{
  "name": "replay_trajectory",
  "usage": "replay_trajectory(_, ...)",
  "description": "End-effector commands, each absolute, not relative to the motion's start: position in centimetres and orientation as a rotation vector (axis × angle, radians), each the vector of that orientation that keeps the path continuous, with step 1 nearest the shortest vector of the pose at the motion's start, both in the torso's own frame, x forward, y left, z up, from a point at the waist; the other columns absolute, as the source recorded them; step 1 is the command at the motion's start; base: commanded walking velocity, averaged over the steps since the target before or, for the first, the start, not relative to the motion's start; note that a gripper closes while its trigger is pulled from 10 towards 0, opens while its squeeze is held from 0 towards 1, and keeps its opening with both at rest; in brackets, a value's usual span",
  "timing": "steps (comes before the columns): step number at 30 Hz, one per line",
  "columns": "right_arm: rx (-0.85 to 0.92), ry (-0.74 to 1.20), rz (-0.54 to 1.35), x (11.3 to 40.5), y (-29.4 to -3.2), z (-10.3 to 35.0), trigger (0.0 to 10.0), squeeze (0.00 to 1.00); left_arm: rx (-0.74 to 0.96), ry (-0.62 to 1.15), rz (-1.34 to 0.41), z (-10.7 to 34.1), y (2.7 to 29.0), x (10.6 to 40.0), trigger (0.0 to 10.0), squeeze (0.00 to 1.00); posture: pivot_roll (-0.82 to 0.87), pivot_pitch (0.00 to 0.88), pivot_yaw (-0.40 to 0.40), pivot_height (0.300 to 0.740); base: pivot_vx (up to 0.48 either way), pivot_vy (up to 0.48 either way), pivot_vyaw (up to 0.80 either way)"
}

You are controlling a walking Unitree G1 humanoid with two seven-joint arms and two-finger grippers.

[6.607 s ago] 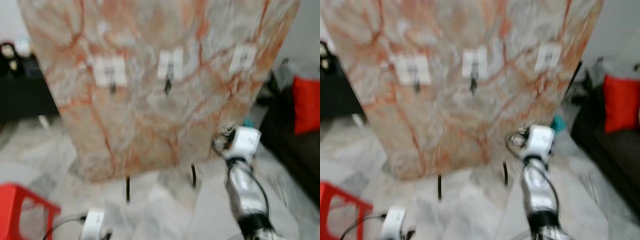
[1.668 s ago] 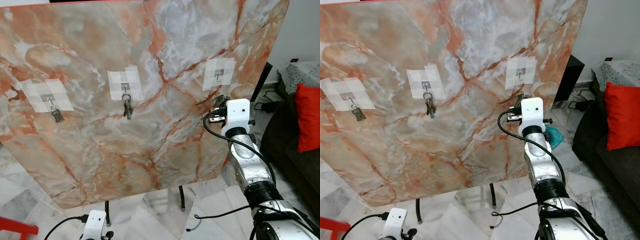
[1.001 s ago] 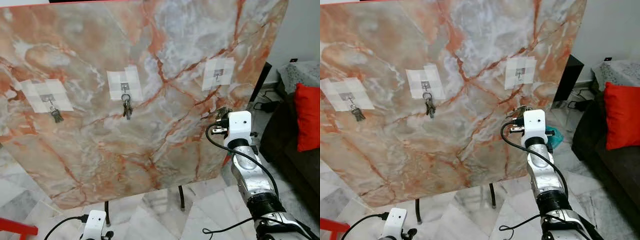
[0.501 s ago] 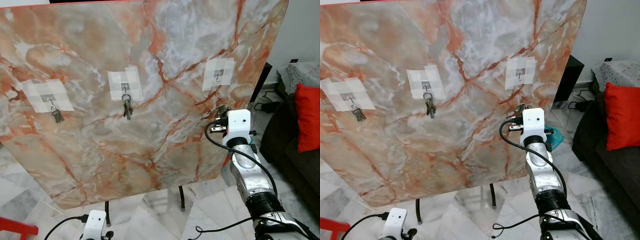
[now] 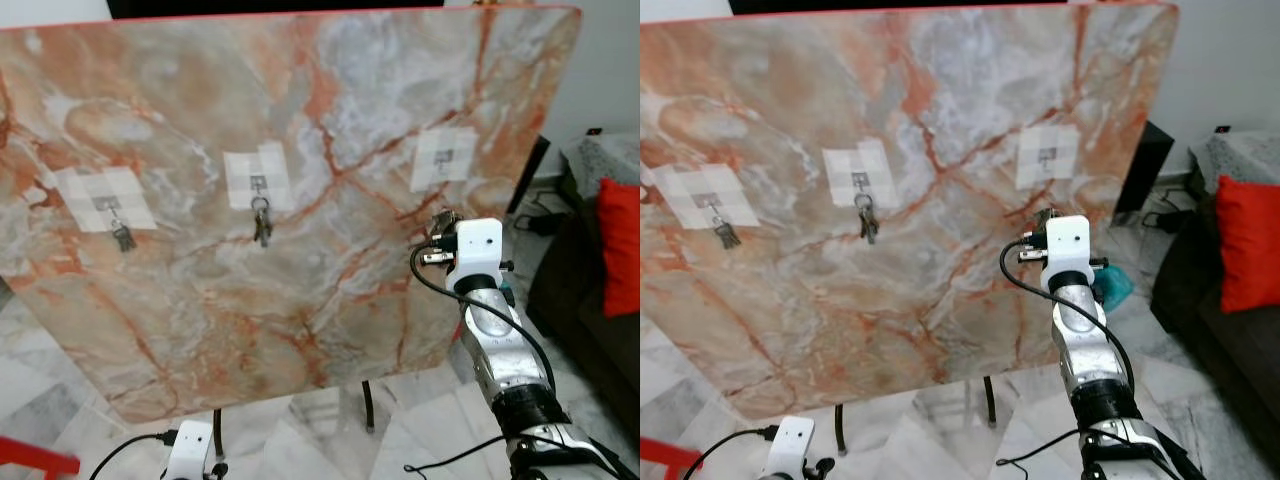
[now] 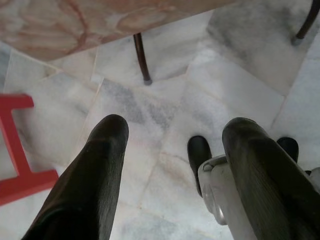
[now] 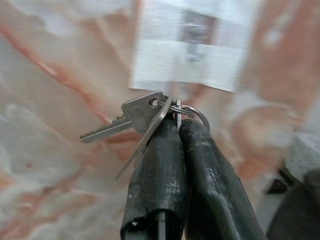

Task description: Hang keys on a hook

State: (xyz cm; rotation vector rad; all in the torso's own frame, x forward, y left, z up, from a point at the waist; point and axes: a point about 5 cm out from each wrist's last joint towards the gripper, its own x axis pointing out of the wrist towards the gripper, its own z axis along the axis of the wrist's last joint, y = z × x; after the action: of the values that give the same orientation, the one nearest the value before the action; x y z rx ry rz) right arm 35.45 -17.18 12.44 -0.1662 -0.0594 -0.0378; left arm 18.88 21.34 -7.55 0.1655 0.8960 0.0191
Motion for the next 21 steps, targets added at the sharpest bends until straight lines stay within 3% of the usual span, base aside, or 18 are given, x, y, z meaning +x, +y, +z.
replay_trajectory(1,-0.167,-0.087,-0.038,35.7,-17.1,13.3,10.0,0.0,0.169,0.893,0.013,-7.5,21.3,18.9,10.0,0.0,0.05,0.0,-0.042,0.74,0.307,0.0,0.0)
replay_trajectory(5,-0.166,-0.086,-0.038,35.6,-17.1,13.3,10.0,0.0,0.171,0.901,0.017,-7.7,21.5,18.6,10.0,0.0,0.05,0.0,-0.041,0.74,0.299,0.0,0.0)
replay_trajectory(21,-0.157,-0.083,-0.059,35.5,-16.9,13.1,10.0,0.0,0.177,0.948,0.031,-8.3,21.9,17.2,10.0,0.0,0.05,0.0,-0.038,0.74,0.0,0.0,0.0)
